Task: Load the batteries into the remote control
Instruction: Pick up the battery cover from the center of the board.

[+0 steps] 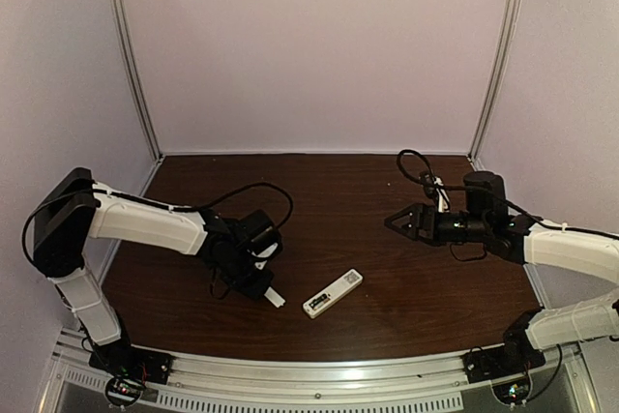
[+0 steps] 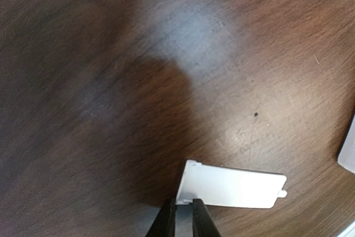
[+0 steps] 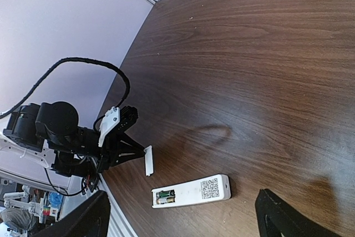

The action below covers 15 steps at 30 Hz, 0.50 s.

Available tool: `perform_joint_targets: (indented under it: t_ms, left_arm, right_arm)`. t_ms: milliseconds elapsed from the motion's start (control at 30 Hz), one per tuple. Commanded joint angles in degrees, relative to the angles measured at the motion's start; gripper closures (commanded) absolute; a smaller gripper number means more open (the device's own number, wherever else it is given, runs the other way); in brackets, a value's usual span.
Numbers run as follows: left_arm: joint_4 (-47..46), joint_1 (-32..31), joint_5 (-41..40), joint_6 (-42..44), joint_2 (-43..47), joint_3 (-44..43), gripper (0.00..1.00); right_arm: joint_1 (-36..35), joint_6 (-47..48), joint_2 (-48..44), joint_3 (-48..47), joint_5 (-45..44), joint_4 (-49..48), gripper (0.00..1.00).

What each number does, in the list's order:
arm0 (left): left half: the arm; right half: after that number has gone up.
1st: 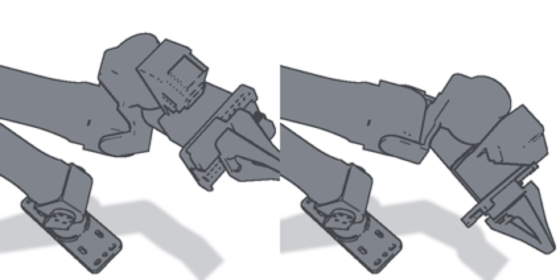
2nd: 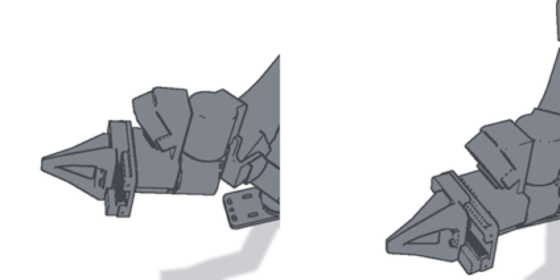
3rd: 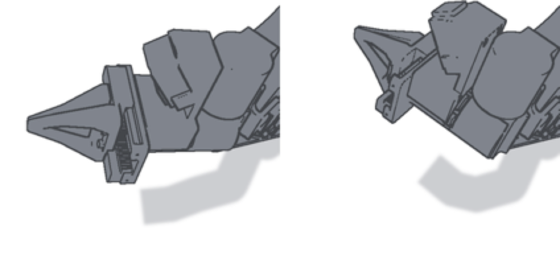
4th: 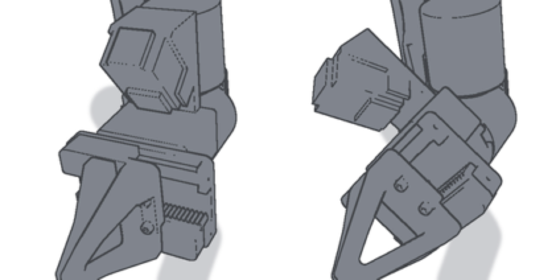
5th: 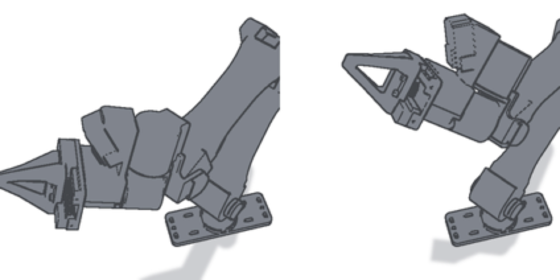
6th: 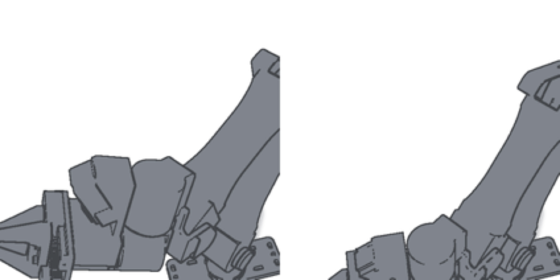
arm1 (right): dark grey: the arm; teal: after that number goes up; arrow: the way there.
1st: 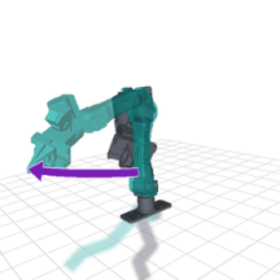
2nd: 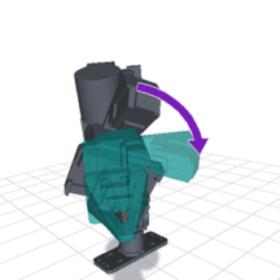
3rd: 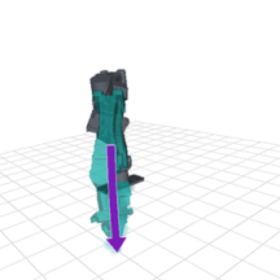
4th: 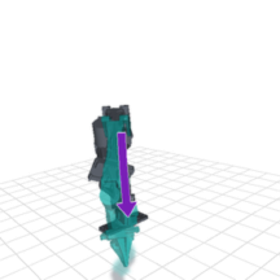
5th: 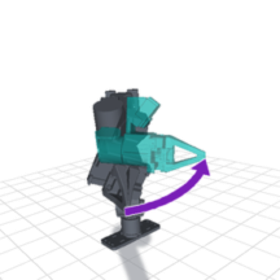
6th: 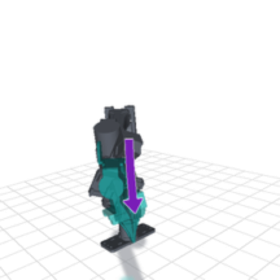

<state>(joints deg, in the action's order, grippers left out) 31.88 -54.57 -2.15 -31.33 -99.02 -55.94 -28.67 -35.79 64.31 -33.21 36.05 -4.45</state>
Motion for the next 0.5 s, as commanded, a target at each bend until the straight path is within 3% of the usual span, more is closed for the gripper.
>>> perform_joint_targets:
  t_ms: [0,200,467]
  left_arm:
    - [-2.3,0.4,1.4,2.0,-2.9,0.0,0.87]
    - [-1.3,0.3,0.7,3.5,-3.3,-1.3,0.82]
    - [0.1,1.4,-0.4,7.9,-3.1,-3.5,0.67]
  right_arm:
    - [-0.5,1.2,-0.1,-1.1,-0.6,0.4,0.08]
    - [-0.5,1.2,0.7,-1.6,-0.2,0.3,0.09]
    - [-0.6,1.0,1.0,-1.7,0.0,-0.2,0.09]
